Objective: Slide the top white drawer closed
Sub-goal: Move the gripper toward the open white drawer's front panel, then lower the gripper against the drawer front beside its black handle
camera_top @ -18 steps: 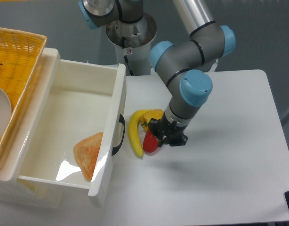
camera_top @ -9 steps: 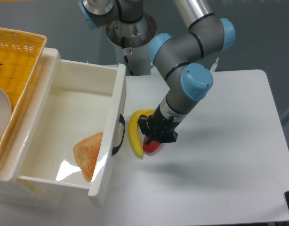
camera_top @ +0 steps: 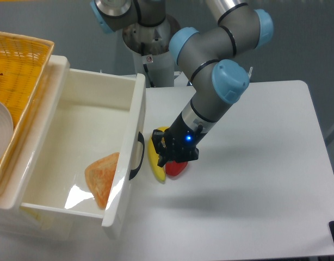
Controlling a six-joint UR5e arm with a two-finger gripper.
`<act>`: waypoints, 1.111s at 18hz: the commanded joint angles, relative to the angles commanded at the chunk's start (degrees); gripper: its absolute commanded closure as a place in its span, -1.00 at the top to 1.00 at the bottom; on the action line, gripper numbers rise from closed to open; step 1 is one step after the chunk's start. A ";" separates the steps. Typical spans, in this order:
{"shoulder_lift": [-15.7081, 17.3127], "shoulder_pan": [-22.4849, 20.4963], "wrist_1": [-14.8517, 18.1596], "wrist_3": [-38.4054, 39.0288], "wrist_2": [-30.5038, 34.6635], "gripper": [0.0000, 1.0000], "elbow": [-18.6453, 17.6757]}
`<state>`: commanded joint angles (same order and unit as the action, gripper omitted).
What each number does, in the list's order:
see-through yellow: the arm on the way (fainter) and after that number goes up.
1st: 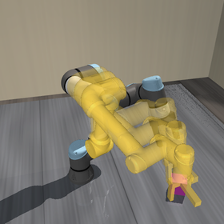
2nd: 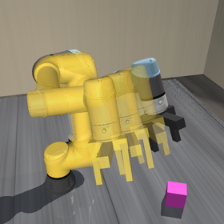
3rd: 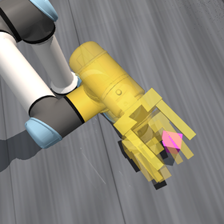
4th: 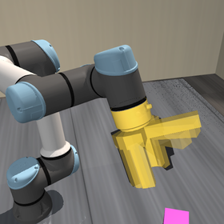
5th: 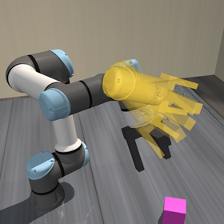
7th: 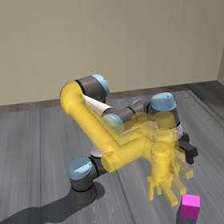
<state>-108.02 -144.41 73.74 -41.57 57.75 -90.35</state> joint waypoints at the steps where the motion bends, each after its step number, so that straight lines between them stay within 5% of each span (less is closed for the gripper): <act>1: 0.00 0.26 0.00 0.00 0.00 -0.80 -0.09; 20: 0.88 1.94 2.02 0.44 -1.14 -0.80 -0.26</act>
<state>-107.14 -142.47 75.76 -41.13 56.60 -90.62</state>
